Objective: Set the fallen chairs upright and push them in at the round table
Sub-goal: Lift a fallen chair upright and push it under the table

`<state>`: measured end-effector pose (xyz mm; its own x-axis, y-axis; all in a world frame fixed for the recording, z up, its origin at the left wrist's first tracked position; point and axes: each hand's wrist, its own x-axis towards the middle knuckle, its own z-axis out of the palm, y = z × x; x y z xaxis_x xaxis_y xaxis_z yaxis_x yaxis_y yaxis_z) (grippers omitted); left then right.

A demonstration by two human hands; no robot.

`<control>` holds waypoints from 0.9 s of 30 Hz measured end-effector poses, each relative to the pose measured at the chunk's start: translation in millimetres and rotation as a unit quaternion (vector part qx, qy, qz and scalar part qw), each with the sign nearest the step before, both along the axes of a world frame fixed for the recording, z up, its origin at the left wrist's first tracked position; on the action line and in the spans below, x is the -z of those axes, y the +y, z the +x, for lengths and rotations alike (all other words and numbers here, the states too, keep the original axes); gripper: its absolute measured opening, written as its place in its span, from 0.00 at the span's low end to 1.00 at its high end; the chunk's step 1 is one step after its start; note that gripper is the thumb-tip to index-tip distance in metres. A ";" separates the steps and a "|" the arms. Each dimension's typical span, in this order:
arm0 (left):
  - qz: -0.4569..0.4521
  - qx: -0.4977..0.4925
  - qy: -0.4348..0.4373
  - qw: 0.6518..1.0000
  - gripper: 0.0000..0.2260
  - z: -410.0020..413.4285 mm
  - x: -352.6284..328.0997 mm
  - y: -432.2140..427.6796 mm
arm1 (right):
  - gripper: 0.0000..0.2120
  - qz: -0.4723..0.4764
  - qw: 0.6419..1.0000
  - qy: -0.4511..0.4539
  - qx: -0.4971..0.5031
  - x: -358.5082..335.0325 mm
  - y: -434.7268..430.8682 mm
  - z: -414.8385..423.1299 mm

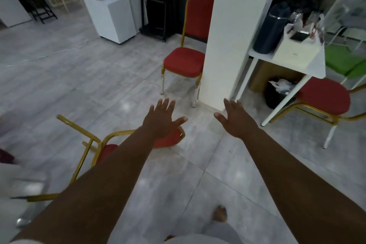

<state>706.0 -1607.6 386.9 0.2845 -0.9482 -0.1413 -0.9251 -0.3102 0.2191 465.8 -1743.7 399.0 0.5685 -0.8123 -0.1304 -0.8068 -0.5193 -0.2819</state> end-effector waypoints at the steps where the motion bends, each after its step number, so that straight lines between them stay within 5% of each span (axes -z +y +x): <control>1: 0.001 -0.002 -0.003 1.000 0.42 4.8 1.2 -19.2 | 0.38 0.001 1.000 0.001 0.001 3.1 -20.6 5.0; 16: -0.015 -0.131 0.015 0.991 0.42 68.9 -0.2 -254.4 | 0.36 -0.015 0.990 0.004 -0.143 -13.0 -303.6 117.5; 27: -0.011 -0.227 0.043 0.973 0.43 220.3 40.8 -372.8 | 0.37 0.016 0.975 0.021 -0.221 5.2 -458.9 299.0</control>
<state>926.3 -1980.4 346.1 0.6623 -0.7311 -0.1637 -0.6725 -0.6764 0.3004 764.8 -2202.6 393.8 0.8559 -0.4842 -0.1815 -0.5169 -0.8107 -0.2749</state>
